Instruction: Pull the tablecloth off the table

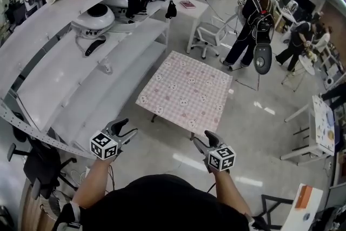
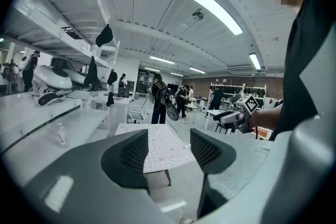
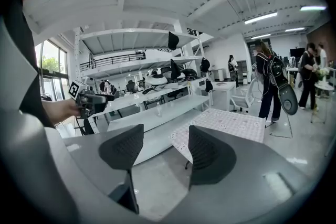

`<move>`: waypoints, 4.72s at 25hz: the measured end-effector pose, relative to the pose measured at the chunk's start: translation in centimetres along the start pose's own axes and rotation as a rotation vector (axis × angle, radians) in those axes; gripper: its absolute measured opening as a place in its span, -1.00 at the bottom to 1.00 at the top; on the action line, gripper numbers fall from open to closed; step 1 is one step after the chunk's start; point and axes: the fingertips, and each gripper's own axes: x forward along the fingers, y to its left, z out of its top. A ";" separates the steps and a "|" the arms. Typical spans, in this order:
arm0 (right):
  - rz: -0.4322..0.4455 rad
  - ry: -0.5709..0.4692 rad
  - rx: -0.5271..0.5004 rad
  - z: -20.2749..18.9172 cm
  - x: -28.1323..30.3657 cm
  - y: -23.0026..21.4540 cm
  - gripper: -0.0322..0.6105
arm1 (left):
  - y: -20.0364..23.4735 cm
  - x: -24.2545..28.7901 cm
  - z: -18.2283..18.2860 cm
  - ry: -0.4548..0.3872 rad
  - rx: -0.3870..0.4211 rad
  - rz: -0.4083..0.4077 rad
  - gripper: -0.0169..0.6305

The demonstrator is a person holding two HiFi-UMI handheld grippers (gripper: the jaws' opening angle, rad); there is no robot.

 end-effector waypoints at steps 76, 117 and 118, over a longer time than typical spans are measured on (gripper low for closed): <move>-0.521 0.050 0.014 1.9 11.3 3.7 0.07 | 20.7 8.7 1.4 0.127 0.092 -0.447 -0.21; -0.425 0.619 -0.112 -20.9 19.2 -13.6 0.14 | 24.3 27.7 -23.8 0.723 0.561 -0.326 -0.05; -0.420 0.628 -0.117 -21.4 19.5 -14.0 0.14 | 24.3 28.0 -24.2 0.732 0.582 -0.328 -0.05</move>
